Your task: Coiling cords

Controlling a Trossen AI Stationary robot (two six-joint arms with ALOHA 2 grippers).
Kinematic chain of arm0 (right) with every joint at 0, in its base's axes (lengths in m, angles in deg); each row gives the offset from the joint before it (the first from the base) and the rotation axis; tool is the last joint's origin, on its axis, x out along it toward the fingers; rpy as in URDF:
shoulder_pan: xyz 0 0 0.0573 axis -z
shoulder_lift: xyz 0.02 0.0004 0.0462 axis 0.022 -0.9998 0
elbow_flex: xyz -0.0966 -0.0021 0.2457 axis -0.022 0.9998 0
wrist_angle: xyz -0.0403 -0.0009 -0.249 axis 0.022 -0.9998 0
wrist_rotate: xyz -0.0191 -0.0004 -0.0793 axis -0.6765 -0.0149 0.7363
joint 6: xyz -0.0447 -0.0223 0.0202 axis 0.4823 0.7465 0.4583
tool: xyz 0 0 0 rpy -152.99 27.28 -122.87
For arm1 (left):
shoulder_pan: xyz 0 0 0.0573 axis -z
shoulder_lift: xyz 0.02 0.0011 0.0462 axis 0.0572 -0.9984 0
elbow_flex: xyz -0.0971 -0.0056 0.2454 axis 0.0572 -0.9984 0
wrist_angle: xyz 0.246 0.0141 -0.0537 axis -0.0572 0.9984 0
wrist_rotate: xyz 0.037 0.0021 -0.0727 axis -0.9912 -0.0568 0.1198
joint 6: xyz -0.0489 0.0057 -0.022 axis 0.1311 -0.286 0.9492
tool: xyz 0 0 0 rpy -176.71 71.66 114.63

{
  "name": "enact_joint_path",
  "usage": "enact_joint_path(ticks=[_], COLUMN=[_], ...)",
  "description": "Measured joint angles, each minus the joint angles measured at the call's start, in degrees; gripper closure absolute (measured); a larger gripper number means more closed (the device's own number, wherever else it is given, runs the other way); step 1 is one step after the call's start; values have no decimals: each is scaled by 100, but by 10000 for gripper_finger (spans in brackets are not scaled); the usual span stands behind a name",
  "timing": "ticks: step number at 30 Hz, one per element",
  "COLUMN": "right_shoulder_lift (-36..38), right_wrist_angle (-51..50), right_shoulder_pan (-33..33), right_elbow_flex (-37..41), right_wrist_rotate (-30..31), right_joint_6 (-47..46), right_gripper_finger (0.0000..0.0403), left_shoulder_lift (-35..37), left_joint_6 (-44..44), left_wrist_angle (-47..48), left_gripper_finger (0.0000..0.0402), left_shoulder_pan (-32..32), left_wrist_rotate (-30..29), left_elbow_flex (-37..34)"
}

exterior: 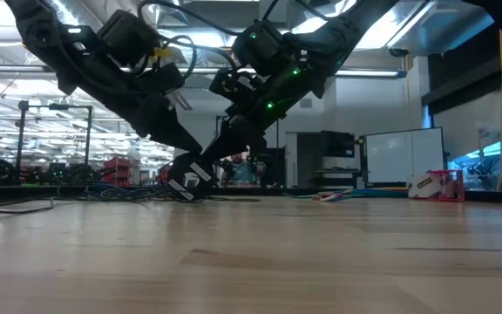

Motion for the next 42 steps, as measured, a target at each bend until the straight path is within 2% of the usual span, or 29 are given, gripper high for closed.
enact_joint_path(ticks=[16,22,26,32,36,42], right_shoulder_lift=[-4,-4,-4,-4,58,755], right_wrist_angle=[-2,45,64,-67,-113,-908], right_shoulder_pan=[4,4,0,-2,-4,-7], right_elbow_flex=[0,7,9,-2,-2,-22], right_wrist_rotate=[33,13,9,-4,99,481], right_joint_6=[0,-17,-50,-747,-616,-614], right_gripper_finger=[402,394,372,359,349,289], left_shoulder_lift=[-315,-320,-319,-300,-261,33], left_joint_6=[-429,-475,-431,-451,-452,-400], left_wrist_angle=[-117,-151,-152,-105,-5,222], left_gripper_finger=[335,395,395,398,398,399], left_shoulder_pan=[-171,-175,-175,-175,-175,-168], left_wrist_rotate=[93,284,282,293,279,216], left_elbow_flex=[7,4,4,36,63,66])
